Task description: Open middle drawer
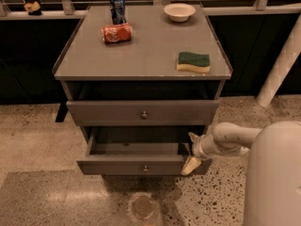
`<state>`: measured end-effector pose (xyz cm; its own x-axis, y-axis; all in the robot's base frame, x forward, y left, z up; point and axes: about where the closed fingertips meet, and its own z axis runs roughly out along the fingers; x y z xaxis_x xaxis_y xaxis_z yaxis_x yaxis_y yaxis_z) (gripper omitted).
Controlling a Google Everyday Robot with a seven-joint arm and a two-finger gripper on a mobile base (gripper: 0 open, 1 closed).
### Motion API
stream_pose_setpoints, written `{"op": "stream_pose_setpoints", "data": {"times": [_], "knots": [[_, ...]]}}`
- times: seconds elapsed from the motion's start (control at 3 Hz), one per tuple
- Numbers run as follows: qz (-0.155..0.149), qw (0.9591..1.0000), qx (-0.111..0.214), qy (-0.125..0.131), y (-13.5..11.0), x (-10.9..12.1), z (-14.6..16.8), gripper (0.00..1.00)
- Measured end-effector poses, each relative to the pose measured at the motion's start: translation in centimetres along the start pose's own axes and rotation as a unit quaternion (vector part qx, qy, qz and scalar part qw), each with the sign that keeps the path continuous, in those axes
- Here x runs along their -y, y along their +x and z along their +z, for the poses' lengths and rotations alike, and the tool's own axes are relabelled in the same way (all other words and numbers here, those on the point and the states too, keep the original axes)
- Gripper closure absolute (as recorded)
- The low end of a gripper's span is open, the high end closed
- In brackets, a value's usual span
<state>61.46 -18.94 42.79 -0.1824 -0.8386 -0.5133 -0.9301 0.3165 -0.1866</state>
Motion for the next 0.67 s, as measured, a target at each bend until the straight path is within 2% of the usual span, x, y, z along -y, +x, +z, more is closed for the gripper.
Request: {"op": "stream_pose_setpoints", "data": {"times": [0.33, 0.67], "knots": [[0.000, 1.0000, 0.000, 0.000, 0.00, 0.00, 0.00, 0.00], [0.000, 1.0000, 0.000, 0.000, 0.00, 0.00, 0.01, 0.19]]}}
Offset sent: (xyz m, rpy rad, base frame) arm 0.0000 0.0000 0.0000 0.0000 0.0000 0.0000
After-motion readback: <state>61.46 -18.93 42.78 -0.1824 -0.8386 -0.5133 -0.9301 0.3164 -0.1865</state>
